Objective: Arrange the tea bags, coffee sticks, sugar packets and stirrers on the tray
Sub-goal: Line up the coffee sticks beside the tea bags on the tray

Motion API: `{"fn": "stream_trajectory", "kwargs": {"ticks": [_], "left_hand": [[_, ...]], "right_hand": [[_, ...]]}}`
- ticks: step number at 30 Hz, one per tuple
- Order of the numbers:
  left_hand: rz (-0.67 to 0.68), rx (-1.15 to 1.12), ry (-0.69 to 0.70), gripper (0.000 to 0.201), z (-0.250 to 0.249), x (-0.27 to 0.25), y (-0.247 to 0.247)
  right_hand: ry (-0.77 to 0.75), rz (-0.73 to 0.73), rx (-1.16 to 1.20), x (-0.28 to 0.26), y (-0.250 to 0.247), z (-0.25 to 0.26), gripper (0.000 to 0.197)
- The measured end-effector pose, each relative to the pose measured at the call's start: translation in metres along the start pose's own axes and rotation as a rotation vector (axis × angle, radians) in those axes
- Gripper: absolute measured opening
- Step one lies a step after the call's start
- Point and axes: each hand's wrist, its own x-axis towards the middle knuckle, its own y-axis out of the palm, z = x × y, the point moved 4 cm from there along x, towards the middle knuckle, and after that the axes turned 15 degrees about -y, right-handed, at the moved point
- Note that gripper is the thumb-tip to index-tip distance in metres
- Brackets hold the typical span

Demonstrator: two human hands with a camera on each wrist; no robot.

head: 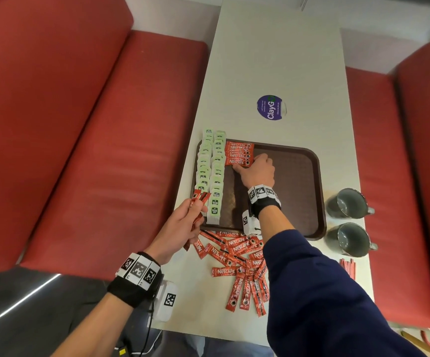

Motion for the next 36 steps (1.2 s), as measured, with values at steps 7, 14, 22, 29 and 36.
{"fn": "stream_trajectory", "kwargs": {"ticks": [7,14,22,29,36], "left_hand": [[0.043,0.047,0.061,0.025,-0.006,-0.006,0.005],[0.019,0.148,0.14,0.016,-0.012,-0.014,0.02],[0.046,0.222,0.129,0.032,-0.014,-0.026,0.026],[0.004,0.195,0.135,0.036,-0.018,-0.028,0.02],[0.036,0.033,0.128,0.042,-0.015,-0.023,0.012]], "right_hand": [[-0.162,-0.063,0.267,-0.042,-0.047,0.025,0.046],[-0.387,0.401,0.571,-0.16,-0.081,0.072,0.03],[-0.274,0.225,0.901,-0.179,-0.102,0.047,0.01],[-0.226,0.179,1.152,-0.185,-0.105,0.043,0.017],[-0.381,0.236,1.084,-0.191,-0.122,0.036,0.022]]}}
